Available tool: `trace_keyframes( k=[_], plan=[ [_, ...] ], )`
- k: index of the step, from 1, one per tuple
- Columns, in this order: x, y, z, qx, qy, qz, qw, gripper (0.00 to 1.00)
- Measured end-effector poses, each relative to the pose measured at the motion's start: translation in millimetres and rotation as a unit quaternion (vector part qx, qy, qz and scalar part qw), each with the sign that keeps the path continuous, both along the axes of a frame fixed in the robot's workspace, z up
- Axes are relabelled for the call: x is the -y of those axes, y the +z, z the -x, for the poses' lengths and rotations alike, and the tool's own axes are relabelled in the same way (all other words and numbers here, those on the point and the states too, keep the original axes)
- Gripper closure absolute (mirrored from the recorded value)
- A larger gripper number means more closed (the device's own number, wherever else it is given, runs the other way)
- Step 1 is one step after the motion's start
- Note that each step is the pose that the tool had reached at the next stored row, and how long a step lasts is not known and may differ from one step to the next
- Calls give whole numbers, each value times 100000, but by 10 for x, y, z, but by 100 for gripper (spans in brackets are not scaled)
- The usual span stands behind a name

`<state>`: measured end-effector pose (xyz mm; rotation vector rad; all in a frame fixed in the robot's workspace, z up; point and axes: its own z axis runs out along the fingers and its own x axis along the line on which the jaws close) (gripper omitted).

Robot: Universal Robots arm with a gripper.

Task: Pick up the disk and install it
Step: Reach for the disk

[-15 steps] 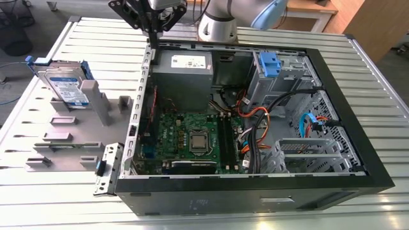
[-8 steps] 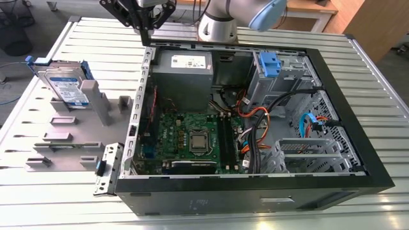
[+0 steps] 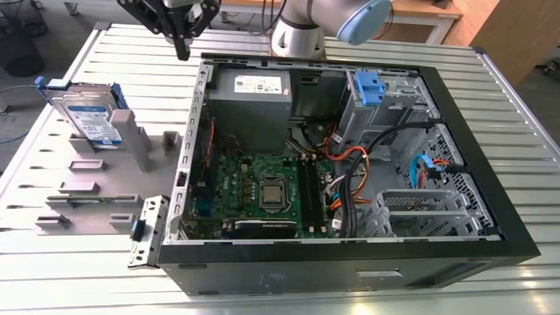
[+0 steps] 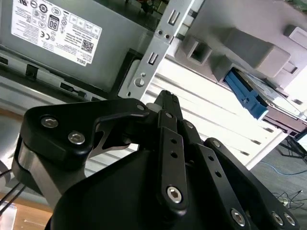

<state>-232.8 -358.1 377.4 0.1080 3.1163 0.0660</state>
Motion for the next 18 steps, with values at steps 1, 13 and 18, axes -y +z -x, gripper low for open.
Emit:
trace_keyframes(
  k=[1,13,18],
  plan=[
    [-10,-6,32,1,-10,-2,100000,89],
    [-88,-64,369,4,-11,-2,100000,89],
    [-103,-81,534,6,-2,-4,100000,89]
  ],
)
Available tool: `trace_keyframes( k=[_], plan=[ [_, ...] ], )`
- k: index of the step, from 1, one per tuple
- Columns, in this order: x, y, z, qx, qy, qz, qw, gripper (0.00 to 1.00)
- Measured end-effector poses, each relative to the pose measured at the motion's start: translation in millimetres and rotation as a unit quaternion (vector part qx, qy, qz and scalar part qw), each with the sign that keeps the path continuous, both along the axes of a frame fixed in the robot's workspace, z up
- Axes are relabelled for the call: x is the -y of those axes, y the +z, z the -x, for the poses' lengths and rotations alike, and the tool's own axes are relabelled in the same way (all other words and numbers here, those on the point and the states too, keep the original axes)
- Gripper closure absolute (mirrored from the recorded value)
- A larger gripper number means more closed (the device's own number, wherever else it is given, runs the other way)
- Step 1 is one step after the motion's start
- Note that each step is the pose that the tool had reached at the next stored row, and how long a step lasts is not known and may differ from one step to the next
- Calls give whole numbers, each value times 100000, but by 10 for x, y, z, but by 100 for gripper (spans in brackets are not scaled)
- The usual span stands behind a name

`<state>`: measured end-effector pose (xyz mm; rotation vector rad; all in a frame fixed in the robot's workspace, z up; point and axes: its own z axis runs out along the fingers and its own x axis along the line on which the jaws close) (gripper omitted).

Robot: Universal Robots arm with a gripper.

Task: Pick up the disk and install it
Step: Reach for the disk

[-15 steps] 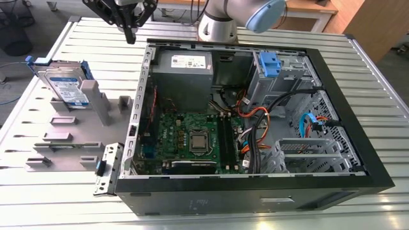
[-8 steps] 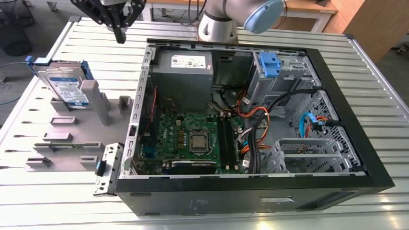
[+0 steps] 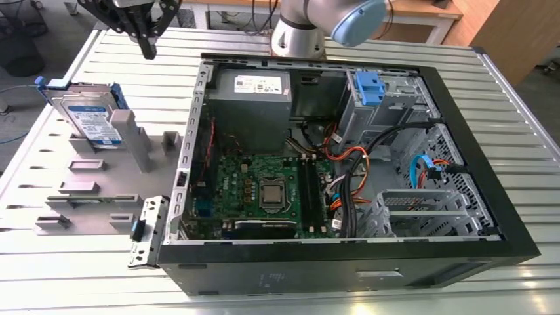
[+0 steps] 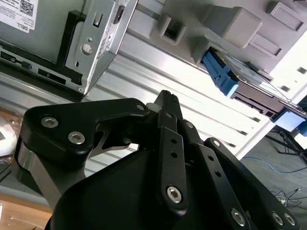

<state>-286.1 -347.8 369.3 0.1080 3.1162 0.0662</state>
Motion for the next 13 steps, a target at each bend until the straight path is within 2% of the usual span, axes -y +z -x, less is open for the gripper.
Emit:
trace_keyframes(
  k=[6,13],
  plan=[
    [-4,-20,221,-1,0,1,100000,89],
    [-4,-38,416,-2,-5,0,100000,89]
  ],
)
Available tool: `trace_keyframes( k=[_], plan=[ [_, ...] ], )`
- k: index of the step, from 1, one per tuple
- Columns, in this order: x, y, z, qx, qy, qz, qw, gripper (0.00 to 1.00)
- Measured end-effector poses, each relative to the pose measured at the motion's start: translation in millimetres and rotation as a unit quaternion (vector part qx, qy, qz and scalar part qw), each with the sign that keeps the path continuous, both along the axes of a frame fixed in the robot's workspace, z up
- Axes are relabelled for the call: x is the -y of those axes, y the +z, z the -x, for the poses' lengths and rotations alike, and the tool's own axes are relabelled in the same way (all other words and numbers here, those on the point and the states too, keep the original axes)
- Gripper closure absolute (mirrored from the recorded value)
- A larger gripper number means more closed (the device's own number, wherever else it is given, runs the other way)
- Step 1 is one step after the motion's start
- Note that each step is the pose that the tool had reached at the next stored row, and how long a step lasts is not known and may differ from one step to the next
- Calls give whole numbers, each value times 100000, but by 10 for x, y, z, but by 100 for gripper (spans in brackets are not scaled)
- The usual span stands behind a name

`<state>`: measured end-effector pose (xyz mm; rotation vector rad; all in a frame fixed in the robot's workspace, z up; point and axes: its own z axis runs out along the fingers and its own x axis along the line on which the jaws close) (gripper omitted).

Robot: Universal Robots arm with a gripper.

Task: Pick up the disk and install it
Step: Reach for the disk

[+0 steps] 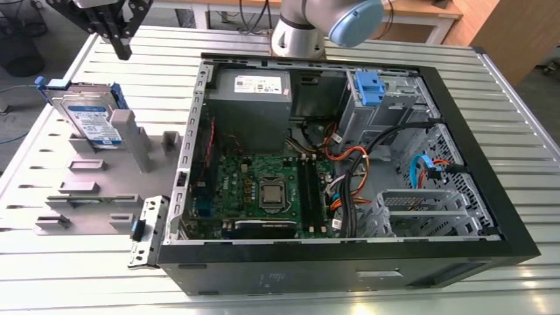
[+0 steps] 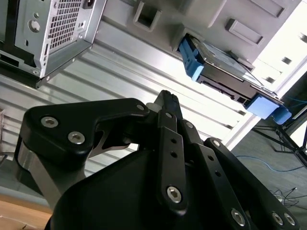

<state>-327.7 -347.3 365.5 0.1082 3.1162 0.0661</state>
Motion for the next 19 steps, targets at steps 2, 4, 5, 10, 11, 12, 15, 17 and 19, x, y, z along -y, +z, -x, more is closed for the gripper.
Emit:
trace_keyframes(
  k=[2,4,5,10,11,12,15,17,19],
  plan=[
    [0,-5,63,-1,8,4,100000,89],
    [0,-10,122,0,3,2,100000,89],
    [0,-12,151,-2,0,4,100000,89],
    [0,-25,289,2,4,1,100000,89],
    [0,-28,315,1,2,5,100000,89],
    [0,-30,341,-2,7,7,100000,89],
    [1,-38,407,-5,4,12,100000,89],
    [1,-45,441,0,2,13,100000,89],
    [2,-50,473,0,-2,19,100000,89]
  ],
)
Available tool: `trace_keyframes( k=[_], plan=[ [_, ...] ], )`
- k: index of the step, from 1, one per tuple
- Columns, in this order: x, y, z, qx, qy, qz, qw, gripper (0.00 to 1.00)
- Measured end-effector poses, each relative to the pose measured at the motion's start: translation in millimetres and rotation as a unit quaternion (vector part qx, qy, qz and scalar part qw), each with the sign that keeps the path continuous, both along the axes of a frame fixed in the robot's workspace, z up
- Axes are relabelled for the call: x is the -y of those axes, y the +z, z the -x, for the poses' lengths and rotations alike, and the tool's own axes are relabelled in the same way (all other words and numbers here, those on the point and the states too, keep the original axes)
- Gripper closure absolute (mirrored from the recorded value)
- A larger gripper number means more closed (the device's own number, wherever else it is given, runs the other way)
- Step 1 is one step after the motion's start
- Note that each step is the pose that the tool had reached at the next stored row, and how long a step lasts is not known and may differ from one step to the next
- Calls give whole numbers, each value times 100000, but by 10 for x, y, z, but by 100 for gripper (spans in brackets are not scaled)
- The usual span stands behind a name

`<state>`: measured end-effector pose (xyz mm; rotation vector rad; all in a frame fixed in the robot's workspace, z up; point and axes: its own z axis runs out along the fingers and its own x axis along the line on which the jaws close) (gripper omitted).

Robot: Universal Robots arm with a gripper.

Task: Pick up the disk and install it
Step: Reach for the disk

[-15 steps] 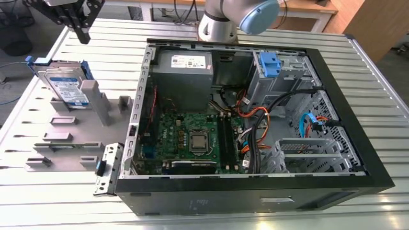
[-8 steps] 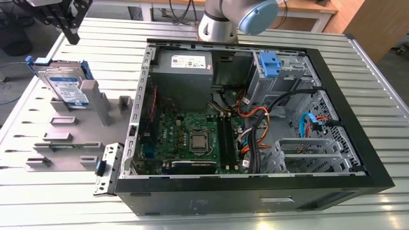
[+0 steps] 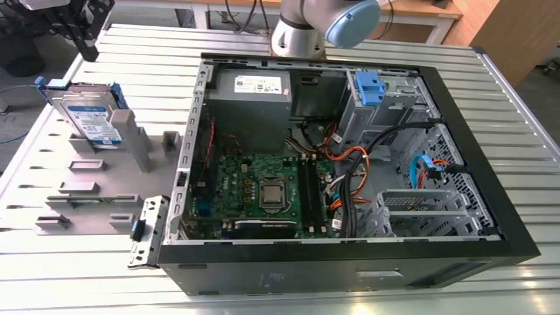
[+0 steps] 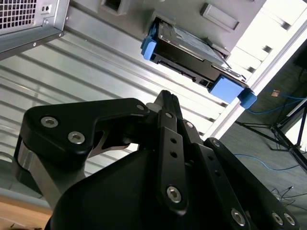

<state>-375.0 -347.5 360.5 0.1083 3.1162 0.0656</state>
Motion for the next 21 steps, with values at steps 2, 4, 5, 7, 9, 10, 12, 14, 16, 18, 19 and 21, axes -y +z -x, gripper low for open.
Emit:
trace_keyframes(
  k=[2,4,5,7,9,10,12,14,16,18,19,21],
  plan=[
    [1,-6,27,0,2,27,100000,89],
    [1,-11,46,4,3,73,100000,89],
    [1,-11,46,5,6,77,100000,89],
    [1,-11,46,1,11,86,100000,89],
    [3,-10,48,-9,6,94,100000,89],
    [8,-10,50,-12,3,96,100000,89],
    [30,-12,54,-5,5,92,100000,89],
    [63,-14,61,-2,6,92,100000,89],
    [100,-18,69,0,0,91,100000,89],
    [144,-21,80,0,4,106,100000,89],
    [165,-22,86,-1,5,125,100000,89],
    [211,-25,97,-5,6,161,100000,89]
  ],
)
